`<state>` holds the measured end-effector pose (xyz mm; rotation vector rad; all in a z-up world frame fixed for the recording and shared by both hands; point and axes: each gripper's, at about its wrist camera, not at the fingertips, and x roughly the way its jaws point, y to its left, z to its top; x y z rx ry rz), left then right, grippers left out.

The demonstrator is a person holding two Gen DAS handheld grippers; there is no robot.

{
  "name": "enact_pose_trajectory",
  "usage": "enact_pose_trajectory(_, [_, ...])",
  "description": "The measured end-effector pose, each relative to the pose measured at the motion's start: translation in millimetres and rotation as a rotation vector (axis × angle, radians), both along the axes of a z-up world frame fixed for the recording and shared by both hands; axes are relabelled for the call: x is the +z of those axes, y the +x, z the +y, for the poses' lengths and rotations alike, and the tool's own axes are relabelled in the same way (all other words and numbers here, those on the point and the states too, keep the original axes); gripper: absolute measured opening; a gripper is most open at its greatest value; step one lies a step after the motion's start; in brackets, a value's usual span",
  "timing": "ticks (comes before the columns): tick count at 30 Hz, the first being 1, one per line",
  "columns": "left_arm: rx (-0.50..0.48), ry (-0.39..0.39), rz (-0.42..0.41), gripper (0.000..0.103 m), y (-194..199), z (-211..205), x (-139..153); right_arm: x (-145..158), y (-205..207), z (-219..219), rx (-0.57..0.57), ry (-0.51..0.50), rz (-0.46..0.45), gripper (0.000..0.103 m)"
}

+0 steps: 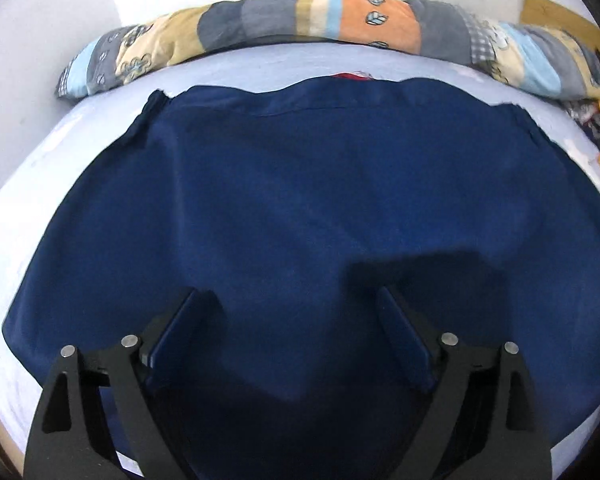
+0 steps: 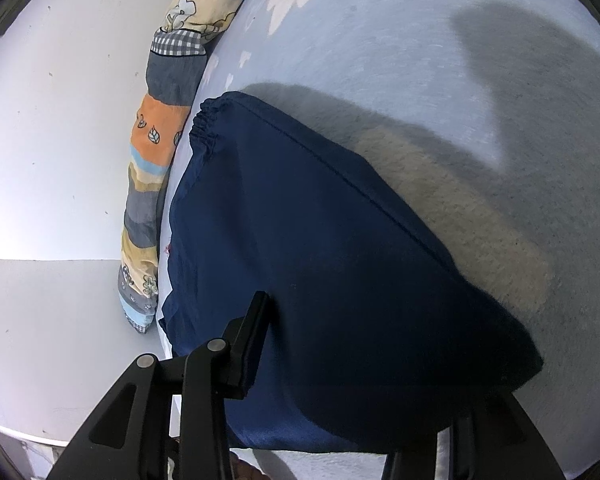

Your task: Fold large clothes

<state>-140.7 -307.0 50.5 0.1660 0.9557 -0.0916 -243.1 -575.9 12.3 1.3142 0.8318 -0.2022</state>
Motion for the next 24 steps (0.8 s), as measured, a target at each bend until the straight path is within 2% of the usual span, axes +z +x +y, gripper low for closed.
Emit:
enact_pose_trajectory(5, [0.085,0.000,-0.044,0.090,-4,9,1,0,1,0,-0.009,0.009,-0.010,0.046])
enact_pose_trajectory(10, [0.072,0.036,-0.052,0.091,-2,3,-8,-6,5,-2,-0.009,0.020,-0.040,0.047])
enact_pose_trajectory(14, [0.074,0.026,-0.048,0.092,0,4,-9,-16,14,-7,-0.011,0.057,-0.077,0.046])
enact_pose_trajectory(17, [0.070,0.028,-0.052,0.092,0,3,-9,-11,18,-6,0.014,0.032,-0.100,0.020])
enact_pose_trajectory(20, [0.073,0.027,-0.054,0.093,-1,3,-10,6,19,-1,0.028,-0.026,-0.131,0.015])
enact_pose_trajectory(24, [0.073,0.031,-0.061,0.093,-2,2,-11,23,20,5,0.038,-0.083,-0.164,0.015])
